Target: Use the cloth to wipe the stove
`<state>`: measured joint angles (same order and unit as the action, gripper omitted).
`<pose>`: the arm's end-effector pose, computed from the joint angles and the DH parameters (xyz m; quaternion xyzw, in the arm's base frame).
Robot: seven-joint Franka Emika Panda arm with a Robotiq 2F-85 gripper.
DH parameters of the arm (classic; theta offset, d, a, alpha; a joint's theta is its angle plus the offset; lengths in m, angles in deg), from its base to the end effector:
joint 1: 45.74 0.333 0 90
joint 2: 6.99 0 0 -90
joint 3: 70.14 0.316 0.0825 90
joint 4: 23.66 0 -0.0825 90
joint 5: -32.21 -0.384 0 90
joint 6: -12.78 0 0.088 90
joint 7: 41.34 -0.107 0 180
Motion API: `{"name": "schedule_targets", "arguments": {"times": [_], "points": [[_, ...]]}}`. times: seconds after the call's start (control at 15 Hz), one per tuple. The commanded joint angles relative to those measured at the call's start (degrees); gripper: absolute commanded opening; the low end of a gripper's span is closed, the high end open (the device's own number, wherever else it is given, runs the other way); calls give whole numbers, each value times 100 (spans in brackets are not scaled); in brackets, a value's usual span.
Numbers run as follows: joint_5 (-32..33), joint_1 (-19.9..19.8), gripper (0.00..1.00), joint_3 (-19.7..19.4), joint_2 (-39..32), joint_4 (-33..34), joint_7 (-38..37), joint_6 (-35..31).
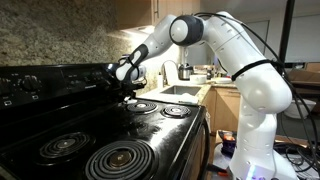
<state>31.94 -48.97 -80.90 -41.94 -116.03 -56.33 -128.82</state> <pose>0.6994 -0.1532 0.3017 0.9641 -0.2267 0.1296 0.0482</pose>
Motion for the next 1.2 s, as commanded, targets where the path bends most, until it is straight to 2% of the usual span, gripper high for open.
{"name": "schedule_targets", "arguments": {"times": [0.0, 0.2, 0.6, 1.13], "points": [[307, 307, 8, -79, 152, -291, -377, 8], [358, 457, 8, -56, 270, -425, -561, 100], [299, 705, 8, 219, 741, -1030, -586, 127], [346, 1151, 8, 518, 1002, -1481, -582, 89]]}}
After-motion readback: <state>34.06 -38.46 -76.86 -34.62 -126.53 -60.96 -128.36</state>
